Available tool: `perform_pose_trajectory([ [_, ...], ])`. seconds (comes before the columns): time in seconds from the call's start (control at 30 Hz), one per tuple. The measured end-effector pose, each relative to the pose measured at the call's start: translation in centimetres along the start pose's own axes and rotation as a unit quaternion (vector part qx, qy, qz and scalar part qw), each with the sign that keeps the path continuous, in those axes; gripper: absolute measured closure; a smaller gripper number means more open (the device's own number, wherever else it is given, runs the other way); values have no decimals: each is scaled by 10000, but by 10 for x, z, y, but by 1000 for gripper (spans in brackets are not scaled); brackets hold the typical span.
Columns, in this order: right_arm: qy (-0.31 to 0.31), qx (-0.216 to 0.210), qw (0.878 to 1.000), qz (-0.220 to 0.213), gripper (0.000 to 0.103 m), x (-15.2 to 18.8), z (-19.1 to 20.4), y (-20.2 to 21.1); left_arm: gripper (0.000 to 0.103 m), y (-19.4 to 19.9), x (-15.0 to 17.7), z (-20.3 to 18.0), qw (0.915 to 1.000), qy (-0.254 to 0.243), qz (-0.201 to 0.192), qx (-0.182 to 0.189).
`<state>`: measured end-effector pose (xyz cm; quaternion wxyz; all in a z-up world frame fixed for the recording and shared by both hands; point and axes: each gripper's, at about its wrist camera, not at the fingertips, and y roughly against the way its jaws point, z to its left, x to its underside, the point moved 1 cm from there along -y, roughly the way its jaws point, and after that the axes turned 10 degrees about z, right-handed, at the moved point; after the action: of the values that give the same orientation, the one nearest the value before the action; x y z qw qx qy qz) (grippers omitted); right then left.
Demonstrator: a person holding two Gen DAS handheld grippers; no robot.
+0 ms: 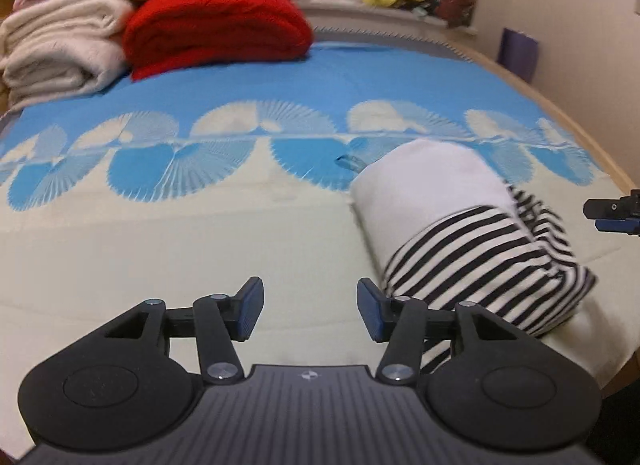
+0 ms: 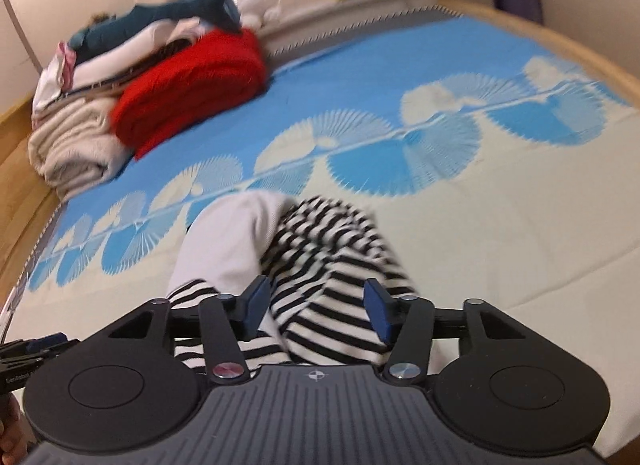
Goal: Fold small clothes
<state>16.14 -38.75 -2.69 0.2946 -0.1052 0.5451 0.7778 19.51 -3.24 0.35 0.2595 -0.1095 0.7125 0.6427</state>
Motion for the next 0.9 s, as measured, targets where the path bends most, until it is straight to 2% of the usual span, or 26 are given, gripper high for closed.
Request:
perform_pose_trajectory([
  [0.03,-8,-5,10000,79,38,0,5,-8,46,-2,0,4,9999,61,82,6],
  [0.23,-13,-89,9971,753,32,0,31,-53,45,-19,-1,19,9987,242,359,-260],
  [0.4,229,160,9944,1016,32,4,44,-70,45,-20,-1,35,9970,587,444,-217],
  [0.57,236,221,9927,1160,35,8,48,-76,44,-15,0,41,9966,673,446,-137],
  [0.6,245,215,9927,1165,40,8,49,-77,44,-15,1,42,9966,669,460,-137],
  [0.67,300,160,9930,1130,58,10,53,-75,44,-14,2,43,9964,677,489,-128],
  [0.73,455,112,9932,1064,89,12,60,-72,44,-13,3,44,9963,693,508,-104],
  [0.77,556,102,9930,1035,97,13,63,-71,44,-12,3,45,9962,698,510,-100],
  [0.9,663,-48,9953,705,99,11,69,-55,44,-12,4,45,9957,750,529,-90],
])
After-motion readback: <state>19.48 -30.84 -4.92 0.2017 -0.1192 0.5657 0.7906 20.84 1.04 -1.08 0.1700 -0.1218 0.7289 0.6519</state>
